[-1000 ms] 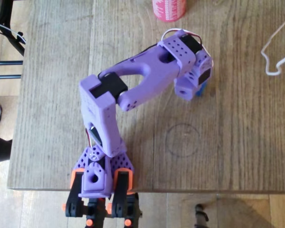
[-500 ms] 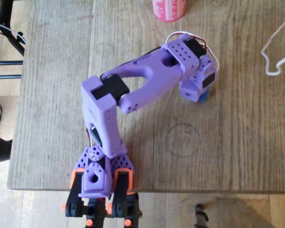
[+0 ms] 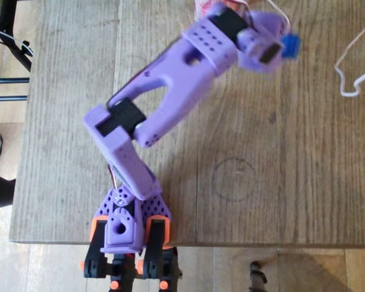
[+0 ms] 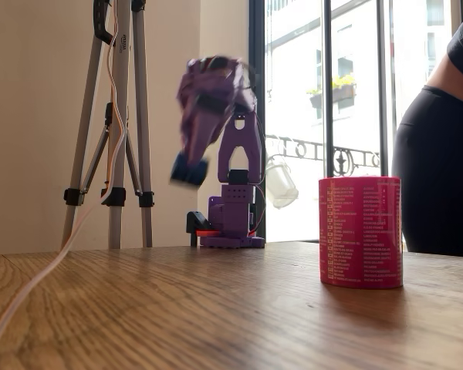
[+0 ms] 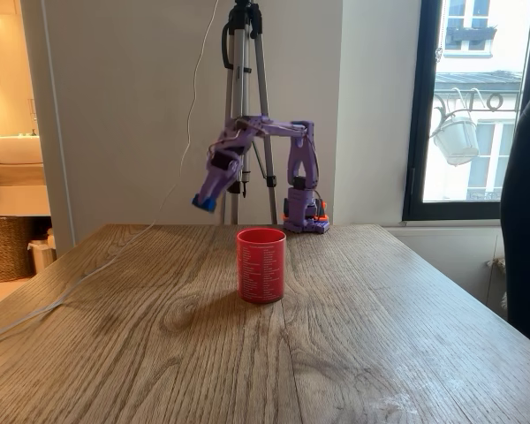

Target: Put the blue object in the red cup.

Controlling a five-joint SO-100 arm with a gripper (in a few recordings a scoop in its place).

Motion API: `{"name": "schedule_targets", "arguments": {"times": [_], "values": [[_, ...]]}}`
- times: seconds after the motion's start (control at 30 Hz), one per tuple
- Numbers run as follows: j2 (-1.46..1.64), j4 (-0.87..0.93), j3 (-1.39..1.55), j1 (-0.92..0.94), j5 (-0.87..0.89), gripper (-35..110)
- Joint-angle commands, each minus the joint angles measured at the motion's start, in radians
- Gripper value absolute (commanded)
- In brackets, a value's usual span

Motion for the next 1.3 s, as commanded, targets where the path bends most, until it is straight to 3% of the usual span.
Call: {"name": "schedule_targets", "arguments": {"times": [0.0,0.27,0.57,1.27], "values": [[0.147,-0.083,-0.084,-0.156,0.003,1],[0.112,-0.245,-0.060,-0.390,-0.031,0],[0.057,-0.541,0.097,-0.443,-0.044,0],[-0.023,-0.609,0.186,-0.408,-0.032,0]]}}
